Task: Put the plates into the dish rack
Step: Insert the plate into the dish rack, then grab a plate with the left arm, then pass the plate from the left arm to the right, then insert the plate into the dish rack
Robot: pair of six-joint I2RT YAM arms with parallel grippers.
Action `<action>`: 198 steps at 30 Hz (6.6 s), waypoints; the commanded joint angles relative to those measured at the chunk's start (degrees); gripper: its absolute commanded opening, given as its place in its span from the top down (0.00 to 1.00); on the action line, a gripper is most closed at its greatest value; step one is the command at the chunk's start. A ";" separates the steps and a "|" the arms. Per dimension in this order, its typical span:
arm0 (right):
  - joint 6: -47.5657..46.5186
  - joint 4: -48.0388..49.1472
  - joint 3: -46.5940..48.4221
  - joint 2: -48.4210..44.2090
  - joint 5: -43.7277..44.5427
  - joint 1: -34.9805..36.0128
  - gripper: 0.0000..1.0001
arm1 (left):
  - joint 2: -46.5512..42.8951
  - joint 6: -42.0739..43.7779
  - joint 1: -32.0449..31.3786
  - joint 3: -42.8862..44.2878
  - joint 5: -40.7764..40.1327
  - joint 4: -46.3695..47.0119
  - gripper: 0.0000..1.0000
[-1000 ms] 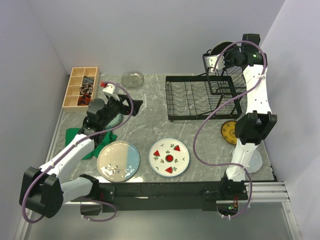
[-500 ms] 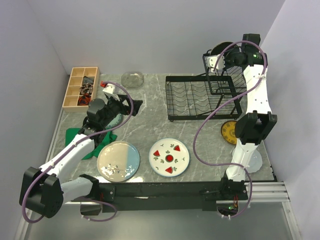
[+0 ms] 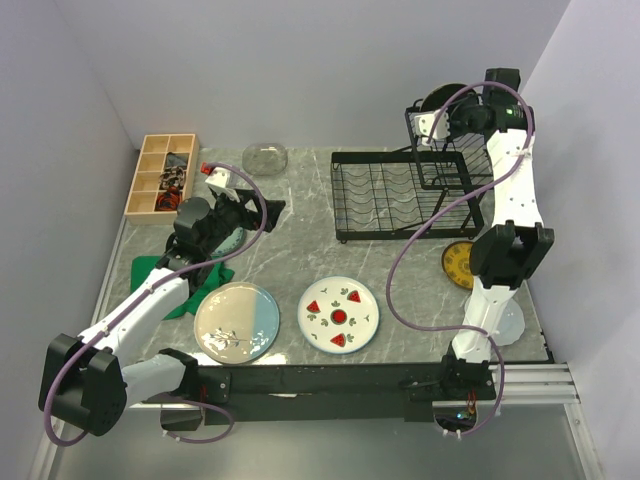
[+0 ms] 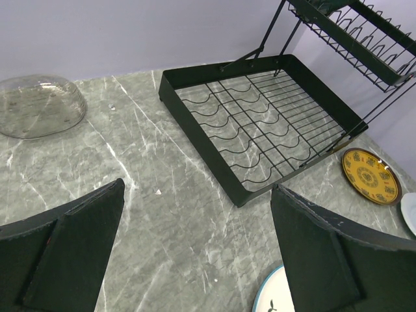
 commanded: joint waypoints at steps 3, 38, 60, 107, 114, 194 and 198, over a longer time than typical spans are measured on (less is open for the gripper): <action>1.28 -2.71 0.36 2.17 -1.84 -0.21 0.65 | -0.26 -0.52 0.16 1.24 0.16 2.04 0.00; 32.61 12.23 -5.07 -11.79 -3.17 -0.83 0.00 | 2.28 -10.42 0.78 9.57 -8.42 -7.78 0.01; 75.63 5.45 -45.95 -39.05 -17.66 22.28 0.45 | 45.16 -40.87 21.08 43.76 7.91 -27.91 0.01; 77.74 5.64 -26.99 -23.51 -12.48 24.57 0.29 | 83.41 -14.15 19.67 89.48 0.69 -38.66 0.99; 89.68 12.21 -22.23 -21.30 -9.23 24.40 0.02 | 64.48 -14.15 18.97 71.41 -0.36 -23.29 0.99; 48.14 19.62 -7.12 -25.52 17.23 5.41 1.00 | 9.75 -27.59 19.15 11.26 14.58 4.58 0.01; 42.43 18.30 -7.46 -23.41 18.02 3.21 1.00 | 11.42 -27.68 19.15 11.96 15.46 5.55 0.00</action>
